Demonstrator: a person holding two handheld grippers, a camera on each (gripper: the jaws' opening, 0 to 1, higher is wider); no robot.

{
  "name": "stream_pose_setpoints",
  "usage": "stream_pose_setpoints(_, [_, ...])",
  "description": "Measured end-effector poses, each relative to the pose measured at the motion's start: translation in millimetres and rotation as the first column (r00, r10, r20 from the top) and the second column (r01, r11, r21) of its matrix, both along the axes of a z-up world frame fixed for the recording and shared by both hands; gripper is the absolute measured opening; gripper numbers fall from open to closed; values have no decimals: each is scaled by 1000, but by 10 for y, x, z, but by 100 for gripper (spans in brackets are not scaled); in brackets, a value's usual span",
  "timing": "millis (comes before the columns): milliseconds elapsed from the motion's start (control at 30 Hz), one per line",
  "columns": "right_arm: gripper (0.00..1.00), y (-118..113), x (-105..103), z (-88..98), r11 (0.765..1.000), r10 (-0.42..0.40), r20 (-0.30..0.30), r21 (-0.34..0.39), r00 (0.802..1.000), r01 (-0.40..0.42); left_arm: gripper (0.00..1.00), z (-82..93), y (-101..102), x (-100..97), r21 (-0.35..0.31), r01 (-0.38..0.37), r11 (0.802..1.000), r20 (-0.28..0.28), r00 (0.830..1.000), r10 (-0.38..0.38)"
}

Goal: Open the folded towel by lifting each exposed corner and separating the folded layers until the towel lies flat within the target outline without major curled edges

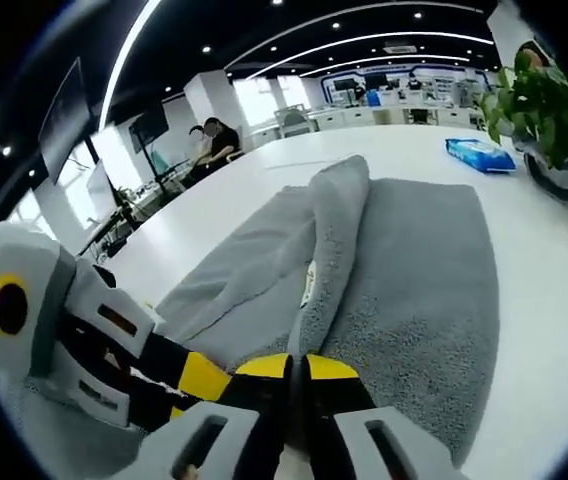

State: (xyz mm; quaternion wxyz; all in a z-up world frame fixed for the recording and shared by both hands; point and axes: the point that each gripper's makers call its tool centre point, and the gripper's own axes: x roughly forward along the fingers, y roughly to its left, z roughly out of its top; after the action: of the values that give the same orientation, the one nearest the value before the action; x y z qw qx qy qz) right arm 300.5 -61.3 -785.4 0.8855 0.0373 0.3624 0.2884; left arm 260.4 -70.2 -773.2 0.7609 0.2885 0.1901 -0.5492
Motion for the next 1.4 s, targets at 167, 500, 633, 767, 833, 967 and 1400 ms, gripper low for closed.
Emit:
stream_pose_setpoints(167, [0, -89, 55, 59, 999, -34, 23, -6, 999, 34, 4, 32, 73, 101, -36, -68, 997, -34, 997, 67])
stream_pose_setpoints(500, [0, -235, 143, 115, 995, -95, 60, -24, 994, 97, 5, 54, 269, 351, -86, -263, 961, -103, 962, 253])
stream_pose_setpoints(633, [0, -256, 164, 135, 994, -103, 79, -33, 992, 106, 6, 33, 448, 483, -84, -381, 921, -134, 920, 368])
stream_pose_setpoints(767, [0, -280, 175, 127, 993, -108, 83, -48, 991, 112, 6, -35, 662, 595, -35, -463, 886, -120, 882, 456])
stream_pose_setpoints(833, [0, -304, 183, 118, 991, -117, 79, -49, 990, 121, 6, -59, 761, 635, -25, -512, 859, -133, 853, 504])
stream_pose_setpoints(967, [0, -326, 202, 133, 990, -130, 77, -41, 988, 134, 6, -144, 882, 674, 2, -554, 832, -162, 821, 547])
stream_pose_setpoints(1400, [0, -330, 203, 94, 991, -128, 37, -21, 991, 129, 5, -241, 966, 668, 3, -606, 796, -223, 775, 591])
